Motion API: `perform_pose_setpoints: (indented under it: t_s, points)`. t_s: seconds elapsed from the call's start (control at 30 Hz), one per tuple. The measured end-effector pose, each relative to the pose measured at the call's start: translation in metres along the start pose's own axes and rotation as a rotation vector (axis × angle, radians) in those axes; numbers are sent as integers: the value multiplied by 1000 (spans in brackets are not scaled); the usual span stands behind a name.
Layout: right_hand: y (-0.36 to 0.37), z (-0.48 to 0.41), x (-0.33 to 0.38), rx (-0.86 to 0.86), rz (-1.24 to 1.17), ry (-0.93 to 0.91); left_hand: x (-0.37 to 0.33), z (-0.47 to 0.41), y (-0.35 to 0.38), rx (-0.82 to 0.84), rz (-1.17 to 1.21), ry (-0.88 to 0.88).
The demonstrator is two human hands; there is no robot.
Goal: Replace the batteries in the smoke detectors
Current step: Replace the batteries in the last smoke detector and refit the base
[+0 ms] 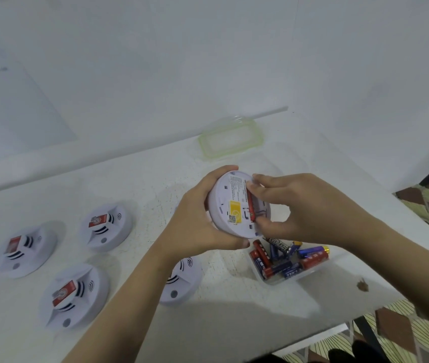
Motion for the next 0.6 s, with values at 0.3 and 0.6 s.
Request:
perform_pose_setpoints:
  t_s: [0.3,0.6]
  points:
    - [8,1,5,32,26,-24,6,3,-4,-30,16,-32]
    - [4,8,-1,26,-45,-14,5,8,-1,16,17,-57]
Point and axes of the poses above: each hand's wrist, its own z-axis away from the middle knuckle, its own y-axis out of the palm, x = y × z, the point moved 8 cm from there along -z, towards the middle knuckle, and after that the axes turned 15 degrees about -x, right-handed, at the moved point
